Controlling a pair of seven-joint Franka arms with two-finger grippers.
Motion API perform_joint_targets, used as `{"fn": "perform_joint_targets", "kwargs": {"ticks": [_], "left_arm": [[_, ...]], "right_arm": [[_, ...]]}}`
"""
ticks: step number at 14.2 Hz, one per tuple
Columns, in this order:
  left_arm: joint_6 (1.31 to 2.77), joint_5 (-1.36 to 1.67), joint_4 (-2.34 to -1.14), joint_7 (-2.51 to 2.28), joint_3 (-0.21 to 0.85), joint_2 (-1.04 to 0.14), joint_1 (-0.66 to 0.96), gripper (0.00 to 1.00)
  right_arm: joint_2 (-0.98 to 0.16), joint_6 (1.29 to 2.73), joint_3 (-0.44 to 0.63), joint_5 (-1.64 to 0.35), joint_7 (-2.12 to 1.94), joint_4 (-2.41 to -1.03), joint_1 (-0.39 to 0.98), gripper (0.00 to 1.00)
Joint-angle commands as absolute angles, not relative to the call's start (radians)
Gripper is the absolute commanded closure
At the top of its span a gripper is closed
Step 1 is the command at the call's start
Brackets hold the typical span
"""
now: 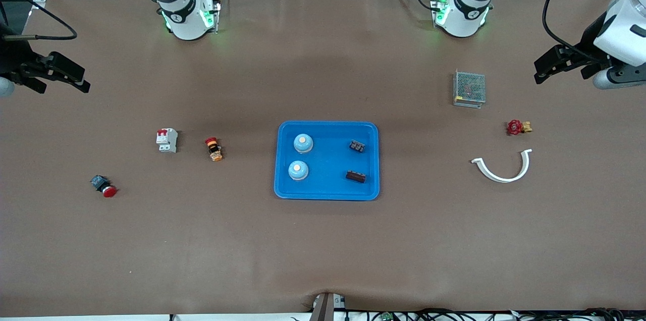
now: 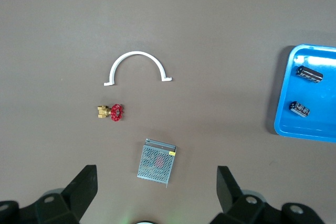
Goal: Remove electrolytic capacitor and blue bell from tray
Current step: 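Reach the left gripper and the right gripper toward the blue tray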
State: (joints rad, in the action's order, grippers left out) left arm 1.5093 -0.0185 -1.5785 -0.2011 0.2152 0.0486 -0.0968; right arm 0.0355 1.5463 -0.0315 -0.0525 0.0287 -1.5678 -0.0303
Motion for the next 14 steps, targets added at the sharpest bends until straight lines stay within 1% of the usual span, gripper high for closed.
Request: {"fn": "perform_joint_targets", "kwargs": {"ticks": [1, 3, 8, 11, 14], "left_arm": [[1.494, -0.038, -1.555, -0.215, 0.221, 0.035, -0.097, 0.00], [1.494, -0.041, -1.554, -0.215, 0.219, 0.032, -0.094, 0.00], [1.518, -0.043, -1.546, -0.233, 0.236, -0.090, -0.066, 0.00], [1.592, -0.041, -1.574, -0.377, 0.261, -0.143, -0.028, 0.00], [1.712, -0.035, -1.652, -0.593, 0.262, -0.164, 0.055, 0.00]], "right_arm": [[0.040, 1.548, -0.032, -0.063, 0.040, -1.575, -0.031, 0.00], [0.038, 1.551, -0.032, -0.063, 0.034, -1.577, -0.035, 0.00], [0.029, 1.569, -0.032, -0.055, 0.041, -1.595, -0.029, 0.00], [0.031, 1.681, -0.040, -0.063, 0.122, -1.698, -0.009, 0.00], [0.018, 1.785, -0.040, -0.063, 0.327, -1.770, 0.096, 0.00]]}}
